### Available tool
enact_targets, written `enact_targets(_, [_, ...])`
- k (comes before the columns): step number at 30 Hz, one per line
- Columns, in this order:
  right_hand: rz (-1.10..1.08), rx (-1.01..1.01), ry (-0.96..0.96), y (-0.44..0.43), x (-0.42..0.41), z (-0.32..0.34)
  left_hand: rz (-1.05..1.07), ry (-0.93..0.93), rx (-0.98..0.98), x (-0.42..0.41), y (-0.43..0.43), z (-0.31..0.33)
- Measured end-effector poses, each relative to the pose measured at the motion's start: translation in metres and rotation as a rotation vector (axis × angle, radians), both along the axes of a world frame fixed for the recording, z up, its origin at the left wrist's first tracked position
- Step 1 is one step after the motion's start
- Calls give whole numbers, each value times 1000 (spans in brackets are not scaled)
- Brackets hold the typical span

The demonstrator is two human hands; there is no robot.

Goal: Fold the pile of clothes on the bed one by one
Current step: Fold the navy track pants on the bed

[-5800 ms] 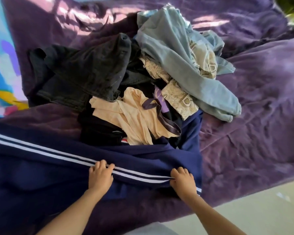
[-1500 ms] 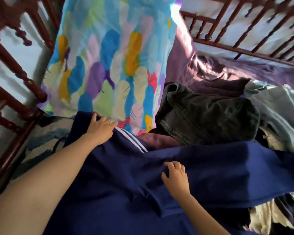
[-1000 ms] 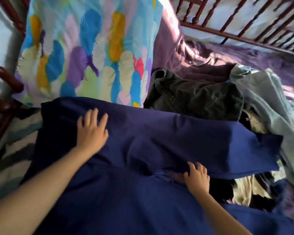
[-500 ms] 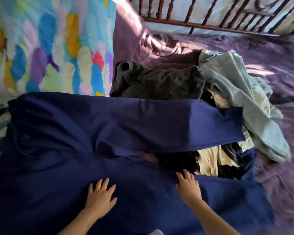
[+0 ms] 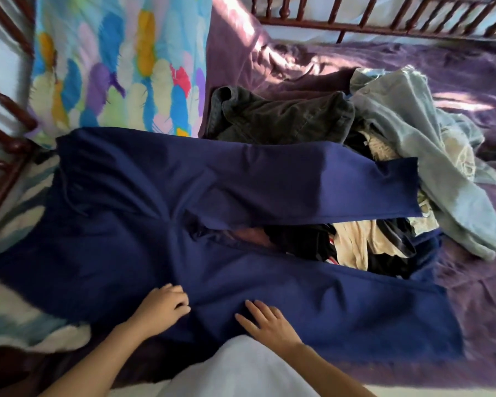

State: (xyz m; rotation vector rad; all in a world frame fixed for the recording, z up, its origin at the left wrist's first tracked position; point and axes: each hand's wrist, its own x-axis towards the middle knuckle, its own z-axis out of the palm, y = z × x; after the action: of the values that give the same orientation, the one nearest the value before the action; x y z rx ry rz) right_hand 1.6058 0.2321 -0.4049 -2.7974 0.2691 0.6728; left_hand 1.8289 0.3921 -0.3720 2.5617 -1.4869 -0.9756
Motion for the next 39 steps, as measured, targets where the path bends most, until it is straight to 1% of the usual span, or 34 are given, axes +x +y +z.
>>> enact_targets(1, [28, 12, 41, 6, 7, 2, -16, 4, 25, -1, 4, 4])
enact_targets(2, [32, 18, 67, 11, 12, 4, -23, -42, 16, -1, 11, 8])
enact_targets(3, [26, 19, 78, 15, 15, 1, -4, -110, -2, 2, 24, 3])
enact_targets(4, [2, 20, 92, 18, 18, -1, 72, -176, -10, 7, 36, 0])
enact_targets(6, [-62, 44, 77, 22, 19, -7, 339, -303, -35, 26, 62, -1])
enact_targets(8, [-149, 28, 58, 27, 21, -2, 644, -463, -100, 59, 87, 12])
enact_targets(9, [-184, 25, 51, 30, 19, -3, 806, -464, -65, 77, 99, 23])
enact_targets(11, [-238, 13, 29, 36, 16, 2, 1099, -346, -9, 122, 127, 26])
enact_targets(13, [-218, -30, 5, 44, 13, 10, 1324, -202, -72, 160, 147, 25])
enact_targets(15, [-232, -140, -83, 53, 10, 13, 1514, 13, -205, 176, 148, 32])
enact_targets(17, [-317, -146, -35, 59, 9, 9, 1686, 185, -339, 183, 147, 31])
enact_targets(19, [-388, -146, -45, 64, 9, 13, 1871, 337, -533, 185, 145, 37])
enact_targets(20, [-385, -134, -40, 66, 9, 18, 1941, 401, -630, 186, 147, 41])
enact_targets(21, [-378, -108, -25, 68, 9, 22, 1981, 429, -720, 190, 152, 41])
enact_targets(23, [-341, -104, -21, 66, 11, 32, 1969, 425, -885, 199, 165, 42])
enact_targets(24, [-324, -98, -5, 62, 14, 36, 1968, 438, -930, 203, 177, 38])
enact_targets(26, [-299, -72, 25, 57, 26, 46, 2001, 491, -1059, 207, 206, 12])
enact_targets(27, [-251, -95, 17, 57, 33, 53, 2030, 521, -1073, 206, 220, -2])
enact_targets(28, [-184, -115, 15, 56, 37, 56, 2034, 536, -1020, 197, 229, -4])
enact_targets(29, [-114, -83, 44, 56, 40, 58, 2025, 535, -942, 185, 232, -3])
enact_targets(30, [-91, -53, 67, 56, 42, 58, 2005, 544, -860, 170, 229, 8])
enact_targets(32, [-105, 21, 279, 57, 45, 59, 1947, 557, -724, 151, 220, 13])
enact_targets(33, [-122, 39, 314, 57, 45, 57, 1903, 500, -699, 146, 214, 11])
enact_targets(35, [-150, 40, 315, 54, 50, 61, 1794, 287, -596, 141, 206, 12])
enact_targets(37, [-135, 15, 284, 47, 59, 64, 1700, 59, -388, 138, 198, 17])
enact_targets(39, [-116, 3, 246, 39, 71, 70, 1650, -71, -227, 137, 193, 20])
